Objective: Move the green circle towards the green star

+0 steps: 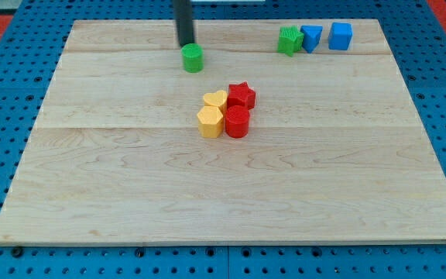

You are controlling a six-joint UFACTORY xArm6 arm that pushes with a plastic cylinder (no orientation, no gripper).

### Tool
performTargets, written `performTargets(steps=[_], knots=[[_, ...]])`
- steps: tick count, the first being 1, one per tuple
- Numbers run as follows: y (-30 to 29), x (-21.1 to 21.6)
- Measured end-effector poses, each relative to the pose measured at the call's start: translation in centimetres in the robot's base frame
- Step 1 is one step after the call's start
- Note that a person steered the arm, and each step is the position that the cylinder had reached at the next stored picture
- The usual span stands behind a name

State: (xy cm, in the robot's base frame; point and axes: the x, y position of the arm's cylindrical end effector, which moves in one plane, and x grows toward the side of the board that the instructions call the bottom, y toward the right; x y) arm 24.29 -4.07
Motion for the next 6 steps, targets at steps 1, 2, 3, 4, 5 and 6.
performTargets(steps=[1,2,3,4,5,6], knots=[[-8.9,-0.5],[-10.2,3.4],[-4.2,4.6],[1.0,6.6],[3.6,7.0],[10.7,1.0]])
